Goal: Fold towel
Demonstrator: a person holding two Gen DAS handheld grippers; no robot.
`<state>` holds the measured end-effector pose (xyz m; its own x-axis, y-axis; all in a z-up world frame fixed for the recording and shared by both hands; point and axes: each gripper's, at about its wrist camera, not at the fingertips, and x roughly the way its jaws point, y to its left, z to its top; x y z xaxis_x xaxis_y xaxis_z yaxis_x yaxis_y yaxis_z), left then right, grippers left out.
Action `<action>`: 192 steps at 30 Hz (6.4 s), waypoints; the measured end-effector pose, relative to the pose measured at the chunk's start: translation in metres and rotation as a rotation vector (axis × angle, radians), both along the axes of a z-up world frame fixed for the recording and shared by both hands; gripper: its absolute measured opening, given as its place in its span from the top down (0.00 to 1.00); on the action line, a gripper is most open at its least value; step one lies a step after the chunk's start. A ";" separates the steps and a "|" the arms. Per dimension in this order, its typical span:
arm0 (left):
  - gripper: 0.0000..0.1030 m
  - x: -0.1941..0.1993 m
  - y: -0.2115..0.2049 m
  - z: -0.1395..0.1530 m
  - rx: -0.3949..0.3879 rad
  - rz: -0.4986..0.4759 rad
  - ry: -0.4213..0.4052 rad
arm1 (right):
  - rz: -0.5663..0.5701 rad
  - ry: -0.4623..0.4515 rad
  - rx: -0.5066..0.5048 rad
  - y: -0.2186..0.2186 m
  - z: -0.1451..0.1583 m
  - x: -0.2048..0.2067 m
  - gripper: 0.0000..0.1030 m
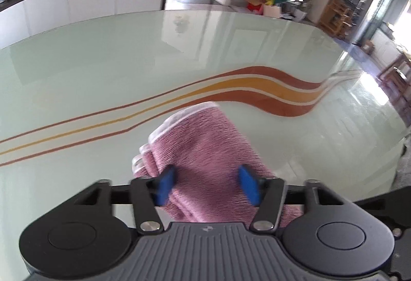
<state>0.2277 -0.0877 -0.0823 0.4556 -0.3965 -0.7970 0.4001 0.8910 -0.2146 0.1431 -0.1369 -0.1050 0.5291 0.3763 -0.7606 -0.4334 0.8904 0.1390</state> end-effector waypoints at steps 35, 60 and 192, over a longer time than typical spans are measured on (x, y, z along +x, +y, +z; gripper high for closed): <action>0.25 -0.129 -0.007 0.045 0.055 0.059 -0.266 | -0.103 -0.133 -0.043 -0.003 0.024 -0.047 0.42; 0.23 -0.160 -0.004 0.008 0.079 -0.027 -0.219 | -0.177 -0.137 -0.096 -0.023 0.022 -0.088 0.33; 0.60 0.020 -0.033 -0.007 0.092 -0.118 0.019 | 0.064 -0.016 -0.355 -0.032 0.028 0.086 0.88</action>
